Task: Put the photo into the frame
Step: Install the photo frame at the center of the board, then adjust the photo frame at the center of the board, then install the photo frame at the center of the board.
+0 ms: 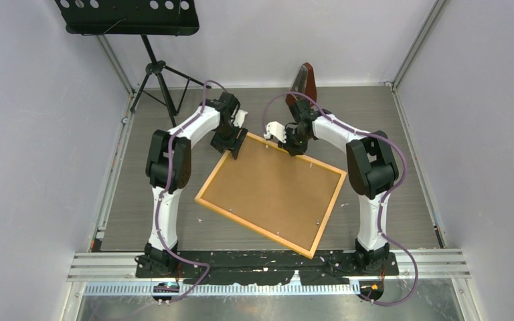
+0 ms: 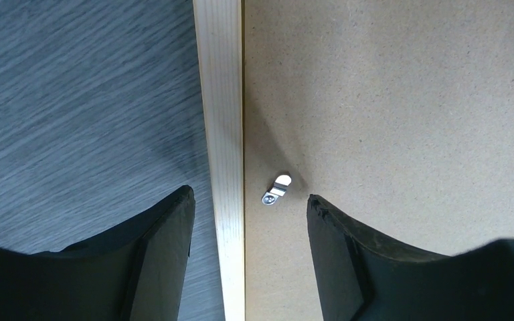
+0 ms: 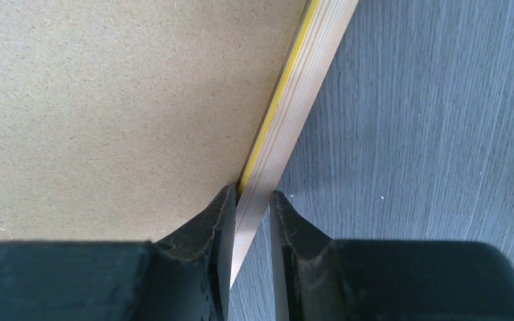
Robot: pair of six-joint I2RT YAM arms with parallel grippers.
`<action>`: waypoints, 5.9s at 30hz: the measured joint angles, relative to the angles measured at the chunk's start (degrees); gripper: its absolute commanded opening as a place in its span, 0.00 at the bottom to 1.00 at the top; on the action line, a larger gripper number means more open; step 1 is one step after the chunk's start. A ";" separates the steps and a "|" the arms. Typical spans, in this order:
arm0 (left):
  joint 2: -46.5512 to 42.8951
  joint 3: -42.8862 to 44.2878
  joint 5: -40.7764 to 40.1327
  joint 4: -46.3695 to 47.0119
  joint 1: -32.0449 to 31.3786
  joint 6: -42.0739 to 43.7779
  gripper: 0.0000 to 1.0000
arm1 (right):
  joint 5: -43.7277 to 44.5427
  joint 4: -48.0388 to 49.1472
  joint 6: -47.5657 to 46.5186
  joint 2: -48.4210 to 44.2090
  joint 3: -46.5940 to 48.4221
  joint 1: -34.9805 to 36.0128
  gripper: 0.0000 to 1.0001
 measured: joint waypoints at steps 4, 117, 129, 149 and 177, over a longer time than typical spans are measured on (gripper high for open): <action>0.00 -0.07 -0.04 0.07 0.00 0.00 0.59 | 0.02 0.04 0.31 0.00 0.00 0.00 0.06; -11.13 -19.87 2.58 12.04 1.97 -7.37 0.39 | 5.14 -0.85 12.39 3.69 6.38 0.87 0.06; -14.34 -24.59 3.96 13.46 3.80 -8.37 0.00 | 5.07 -2.86 11.08 10.21 17.00 1.38 0.53; -22.25 -39.67 9.57 31.52 5.62 -19.93 0.00 | 12.41 8.68 40.09 -18.62 -11.15 -11.28 0.80; -25.14 -46.36 12.15 40.65 5.62 -26.64 0.00 | 4.98 -3.32 31.98 -35.80 -36.68 -20.09 0.75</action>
